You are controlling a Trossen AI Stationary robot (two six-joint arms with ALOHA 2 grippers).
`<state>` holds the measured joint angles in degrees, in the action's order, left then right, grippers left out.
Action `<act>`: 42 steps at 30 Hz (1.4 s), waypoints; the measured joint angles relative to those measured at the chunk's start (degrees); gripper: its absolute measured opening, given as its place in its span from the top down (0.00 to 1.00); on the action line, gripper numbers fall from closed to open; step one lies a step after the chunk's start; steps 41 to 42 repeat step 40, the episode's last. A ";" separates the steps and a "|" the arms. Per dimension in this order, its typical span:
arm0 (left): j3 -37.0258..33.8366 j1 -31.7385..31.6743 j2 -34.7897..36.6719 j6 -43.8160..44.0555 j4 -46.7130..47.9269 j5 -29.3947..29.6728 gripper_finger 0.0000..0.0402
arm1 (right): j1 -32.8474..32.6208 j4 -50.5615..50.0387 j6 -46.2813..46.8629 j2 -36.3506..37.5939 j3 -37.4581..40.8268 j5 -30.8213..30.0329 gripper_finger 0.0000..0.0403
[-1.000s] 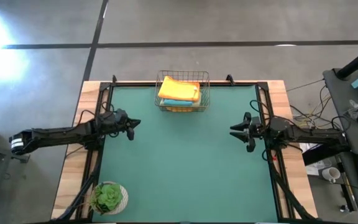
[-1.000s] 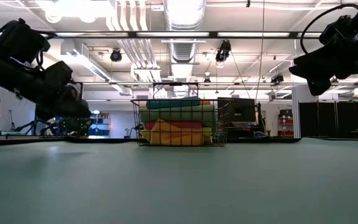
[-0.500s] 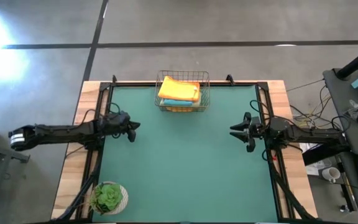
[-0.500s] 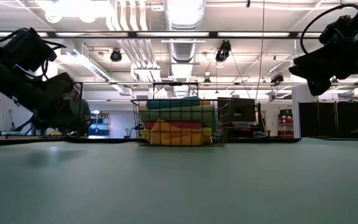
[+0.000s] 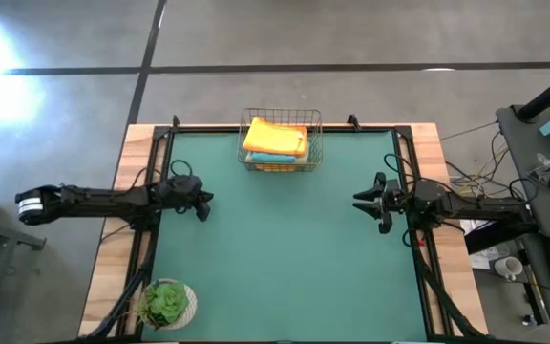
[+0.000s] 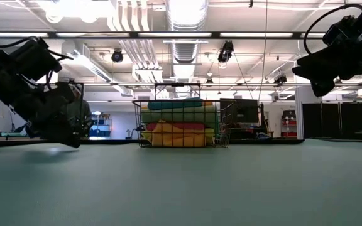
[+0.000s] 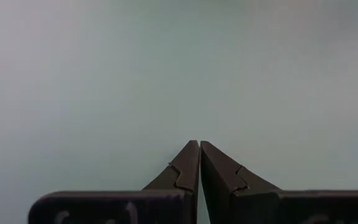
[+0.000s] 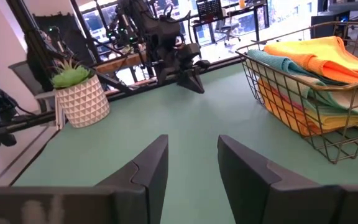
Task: Fold microfiber towels
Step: Return to Home Position
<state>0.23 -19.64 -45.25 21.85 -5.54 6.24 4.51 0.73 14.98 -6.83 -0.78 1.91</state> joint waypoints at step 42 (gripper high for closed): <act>0.61 0.02 -6.36 0.00 -4.76 0.02 1.00 | 0.00 0.02 0.00 6.79 0.07 -0.04 0.68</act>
